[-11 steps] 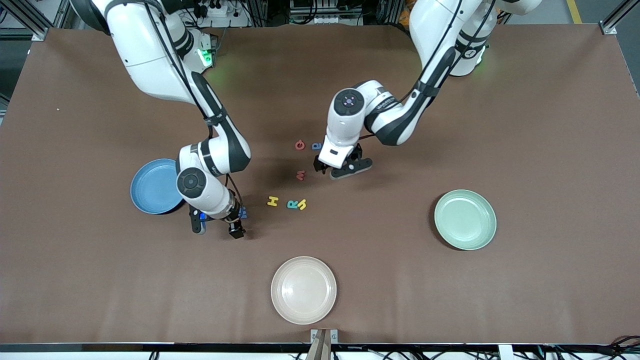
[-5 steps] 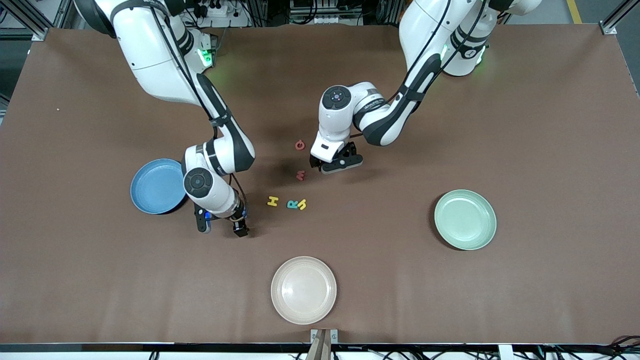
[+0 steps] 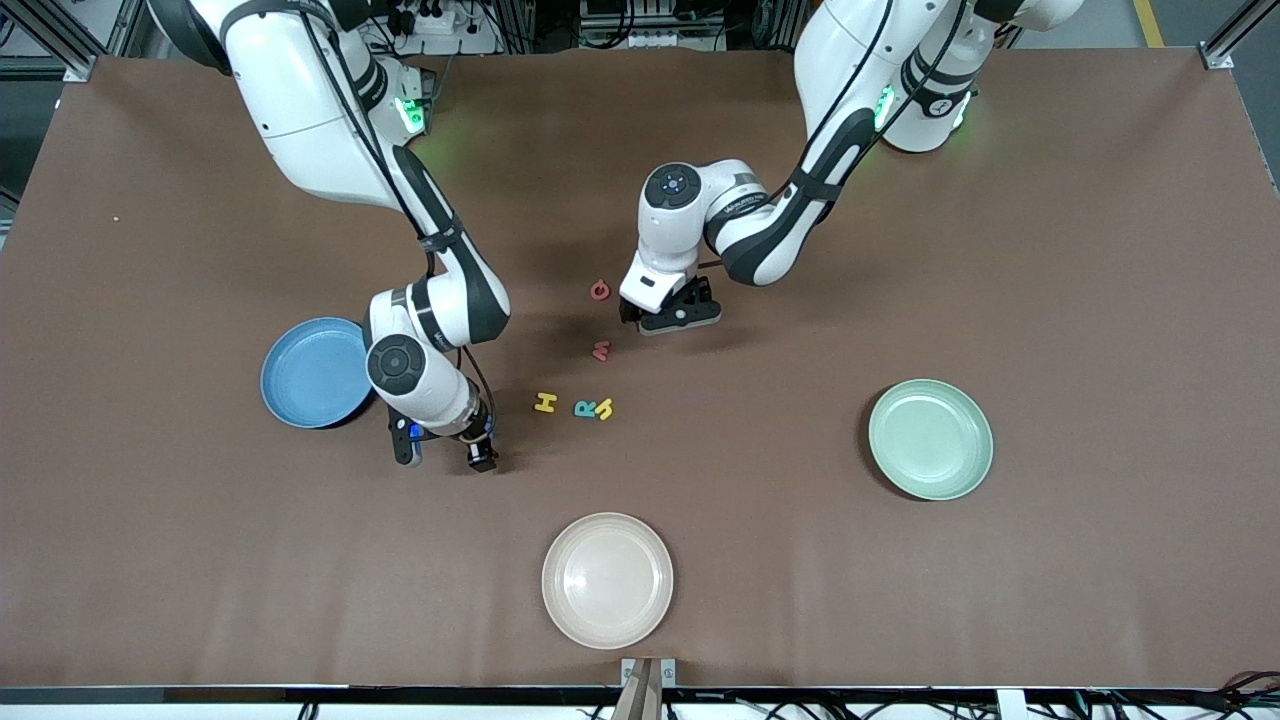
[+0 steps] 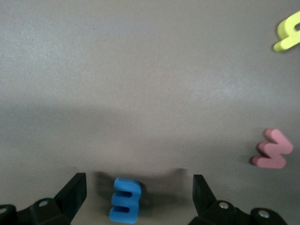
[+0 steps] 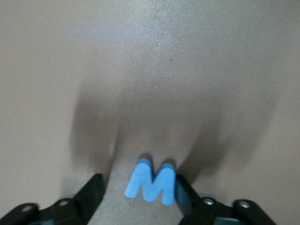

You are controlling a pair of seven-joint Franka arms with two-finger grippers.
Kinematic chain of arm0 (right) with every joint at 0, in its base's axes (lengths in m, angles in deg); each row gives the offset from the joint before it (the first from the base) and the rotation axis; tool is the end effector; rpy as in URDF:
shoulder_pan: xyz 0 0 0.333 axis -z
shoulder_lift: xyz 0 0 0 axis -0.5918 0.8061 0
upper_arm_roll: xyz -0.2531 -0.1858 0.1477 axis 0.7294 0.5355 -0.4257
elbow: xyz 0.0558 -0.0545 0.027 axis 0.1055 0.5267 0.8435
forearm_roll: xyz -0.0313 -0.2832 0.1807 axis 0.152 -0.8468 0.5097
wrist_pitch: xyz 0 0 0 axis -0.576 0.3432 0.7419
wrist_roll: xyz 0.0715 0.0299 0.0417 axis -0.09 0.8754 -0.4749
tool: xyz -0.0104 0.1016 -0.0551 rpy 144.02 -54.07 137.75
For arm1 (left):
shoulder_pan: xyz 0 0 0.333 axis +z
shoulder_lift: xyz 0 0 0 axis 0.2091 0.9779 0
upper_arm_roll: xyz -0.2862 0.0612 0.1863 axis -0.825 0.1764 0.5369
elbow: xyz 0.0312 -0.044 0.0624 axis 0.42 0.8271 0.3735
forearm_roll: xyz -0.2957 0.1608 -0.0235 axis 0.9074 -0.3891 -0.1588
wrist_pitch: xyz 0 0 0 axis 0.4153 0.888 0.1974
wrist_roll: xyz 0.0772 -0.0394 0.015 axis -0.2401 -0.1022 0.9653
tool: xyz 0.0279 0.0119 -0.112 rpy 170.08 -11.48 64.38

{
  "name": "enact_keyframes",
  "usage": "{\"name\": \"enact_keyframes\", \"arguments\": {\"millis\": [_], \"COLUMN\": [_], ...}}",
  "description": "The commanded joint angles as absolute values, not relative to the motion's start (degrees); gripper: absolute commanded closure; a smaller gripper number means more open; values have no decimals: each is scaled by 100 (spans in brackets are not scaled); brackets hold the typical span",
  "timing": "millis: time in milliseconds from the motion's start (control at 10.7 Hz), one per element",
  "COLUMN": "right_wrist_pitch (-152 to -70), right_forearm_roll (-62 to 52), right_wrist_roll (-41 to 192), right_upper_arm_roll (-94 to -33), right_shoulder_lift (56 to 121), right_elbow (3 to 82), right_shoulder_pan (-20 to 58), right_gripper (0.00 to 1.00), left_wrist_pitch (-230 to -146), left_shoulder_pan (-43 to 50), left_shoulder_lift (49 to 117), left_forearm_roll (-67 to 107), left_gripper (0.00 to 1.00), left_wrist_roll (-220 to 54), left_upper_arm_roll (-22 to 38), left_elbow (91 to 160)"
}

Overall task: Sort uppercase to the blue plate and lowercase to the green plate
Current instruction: 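Close the right gripper on the blue M while the left gripper grips m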

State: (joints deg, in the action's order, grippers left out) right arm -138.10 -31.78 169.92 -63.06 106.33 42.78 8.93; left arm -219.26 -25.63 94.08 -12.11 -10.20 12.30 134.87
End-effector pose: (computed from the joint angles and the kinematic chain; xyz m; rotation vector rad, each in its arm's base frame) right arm 0.6071 0.2512 0.2285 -2.4589 1.8545 0.0163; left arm 0.3909 -0.4798 0.2361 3.0789 0.3089 0.1603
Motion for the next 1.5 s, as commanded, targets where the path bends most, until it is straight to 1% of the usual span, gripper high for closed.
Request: {"name": "enact_keyframes", "arguments": {"millis": [0, 281, 468, 842, 1029, 1123, 1216, 1404], "right_wrist_pitch": [-13860, -13808, -13764, -12659, -12481, -12376, -12201, -11753], "right_forearm_roll": [-3211, -3219, -3211, -3114, -3105, -3105, -3053, -2650], "right_wrist_roll": [17105, 17079, 16956, 16604, 16526, 16464, 16342, 15965], "right_upper_arm_roll": [-6253, -6131, -5981, -6033, -6051, -6060, -6069, -6060], "right_shoulder_lift": [10612, 10559, 10550, 10541, 10515, 10463, 10436, 10366], "right_elbow": [4414, 4405, 4213, 3527, 3438, 3403, 3342, 3122], "right_shoulder_pan": [825, 843, 974, 1501, 1581, 1633, 1712, 1861], "right_gripper": [100, 100, 100, 100, 100, 100, 100, 100], "left_wrist_pitch": [-22033, -22033, -22033, -22033, -22033, -22033, -22033, -22033], "left_shoulder_pan": [-2555, -2555, -2546, -2529, -2520, -2520, -2520, -2511], "left_shoulder_lift": [9303, 9294, 9259, 9250, 9250, 9250, 9250, 9250], "left_forearm_roll": [-1609, -1715, -1839, -1945, -1980, -1980, -1988, -1988], "left_gripper": [0, 7, 13, 21, 25, 29, 32, 37], "left_wrist_roll": [-657, -630, -621, -630, -622, -621, -621, -630], "left_upper_arm_roll": [1152, 1108, 1099, 1099, 1099, 1099, 1099, 1099], "left_elbow": [13713, 13819, 13898, 13933, 13969, 13969, 13960, 13960]}}
